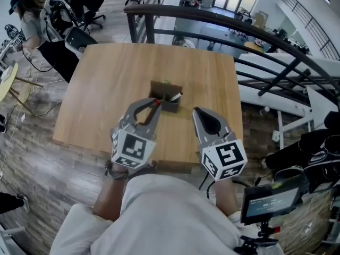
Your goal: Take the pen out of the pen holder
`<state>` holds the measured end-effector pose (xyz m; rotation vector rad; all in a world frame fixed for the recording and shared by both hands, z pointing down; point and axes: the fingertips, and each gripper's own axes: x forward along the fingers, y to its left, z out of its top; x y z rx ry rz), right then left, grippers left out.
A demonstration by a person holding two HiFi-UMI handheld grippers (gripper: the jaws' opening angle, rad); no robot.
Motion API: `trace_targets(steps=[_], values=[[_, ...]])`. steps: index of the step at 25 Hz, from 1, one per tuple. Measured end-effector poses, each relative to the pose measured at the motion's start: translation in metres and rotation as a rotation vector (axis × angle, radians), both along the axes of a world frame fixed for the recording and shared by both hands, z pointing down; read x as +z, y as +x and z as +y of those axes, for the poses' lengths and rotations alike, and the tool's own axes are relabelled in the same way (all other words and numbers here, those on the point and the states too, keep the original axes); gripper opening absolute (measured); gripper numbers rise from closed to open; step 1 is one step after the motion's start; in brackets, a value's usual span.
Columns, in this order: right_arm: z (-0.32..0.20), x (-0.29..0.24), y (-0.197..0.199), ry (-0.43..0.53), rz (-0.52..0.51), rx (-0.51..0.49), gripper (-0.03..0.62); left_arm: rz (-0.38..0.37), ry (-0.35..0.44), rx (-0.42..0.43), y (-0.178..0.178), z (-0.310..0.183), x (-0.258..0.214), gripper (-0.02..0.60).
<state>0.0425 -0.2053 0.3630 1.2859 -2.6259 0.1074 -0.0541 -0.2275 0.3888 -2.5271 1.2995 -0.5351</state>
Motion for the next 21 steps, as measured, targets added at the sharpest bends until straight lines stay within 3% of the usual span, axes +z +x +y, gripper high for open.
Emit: trace_targets(steps=[21], values=[[-0.0010,-0.0018,0.0001,0.010,0.011,0.002,0.000,0.013,0.016,0.014,0.0044,-0.0024,-0.0031,0.046]])
